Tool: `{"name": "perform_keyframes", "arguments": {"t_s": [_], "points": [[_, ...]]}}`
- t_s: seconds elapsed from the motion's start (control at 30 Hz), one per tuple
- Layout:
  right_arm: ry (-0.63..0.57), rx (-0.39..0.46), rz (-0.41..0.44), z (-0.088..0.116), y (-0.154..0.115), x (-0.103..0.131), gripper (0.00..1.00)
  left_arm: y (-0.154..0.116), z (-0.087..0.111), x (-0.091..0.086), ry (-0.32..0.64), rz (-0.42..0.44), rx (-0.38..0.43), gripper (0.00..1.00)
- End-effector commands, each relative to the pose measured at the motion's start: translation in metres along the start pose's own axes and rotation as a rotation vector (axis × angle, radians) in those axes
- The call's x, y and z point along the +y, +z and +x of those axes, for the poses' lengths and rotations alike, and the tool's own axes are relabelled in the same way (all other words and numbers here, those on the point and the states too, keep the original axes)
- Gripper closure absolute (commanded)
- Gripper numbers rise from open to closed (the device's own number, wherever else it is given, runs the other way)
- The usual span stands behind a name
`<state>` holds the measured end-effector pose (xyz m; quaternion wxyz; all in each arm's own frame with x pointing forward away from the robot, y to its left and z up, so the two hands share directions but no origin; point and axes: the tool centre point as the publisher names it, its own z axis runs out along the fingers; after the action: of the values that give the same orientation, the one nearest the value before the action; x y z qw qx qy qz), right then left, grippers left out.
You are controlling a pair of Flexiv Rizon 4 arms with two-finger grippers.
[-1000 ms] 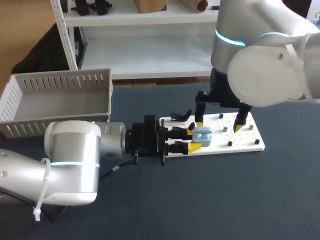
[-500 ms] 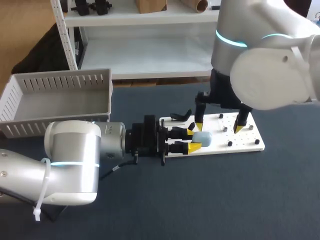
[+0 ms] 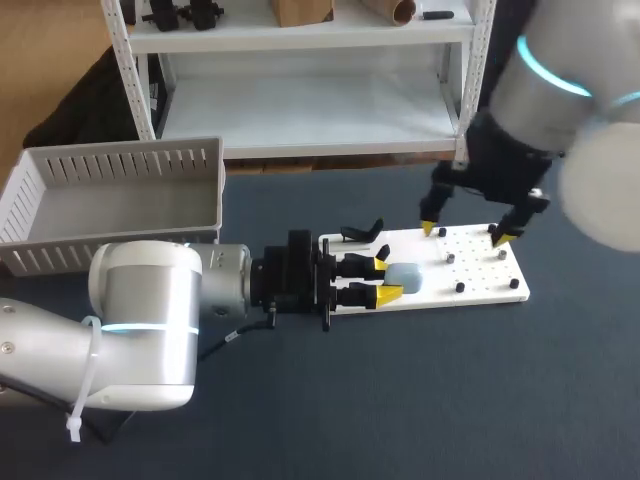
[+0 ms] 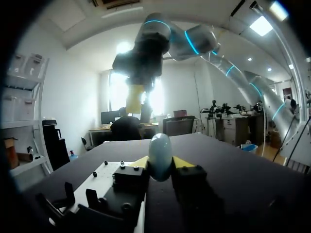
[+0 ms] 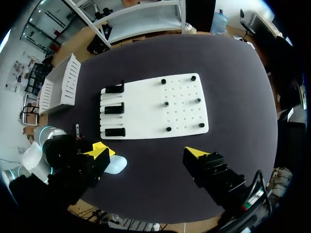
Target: Pick up each earbud case from the left stands, insert the matching earbuds, close the lid, and place the case in the box.
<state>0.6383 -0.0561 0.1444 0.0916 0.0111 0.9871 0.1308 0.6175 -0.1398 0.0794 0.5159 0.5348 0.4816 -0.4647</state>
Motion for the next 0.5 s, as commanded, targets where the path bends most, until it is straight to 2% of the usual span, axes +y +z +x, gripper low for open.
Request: {"name": "perform_keyframes", "arguments": {"t_s": [0.03,0.23,0.5], "points": [[-0.052,-0.106,-0.081,0.0109,-0.0083,-0.0153,0.0,0.0009,0.0002,-0.0003,0.001,-0.004,0.0,1.0],[-0.108,-0.091,-0.068,0.0093,-0.0042,-0.0166,0.0,0.0009,0.0002,-0.0003,0.001,-0.004,0.0,1.0],[-0.115,-0.086,-0.071,0.0064,-0.0018,-0.0186,0.0,0.0009,0.0002,-0.0003,0.001,-0.004,0.0,1.0]]}}
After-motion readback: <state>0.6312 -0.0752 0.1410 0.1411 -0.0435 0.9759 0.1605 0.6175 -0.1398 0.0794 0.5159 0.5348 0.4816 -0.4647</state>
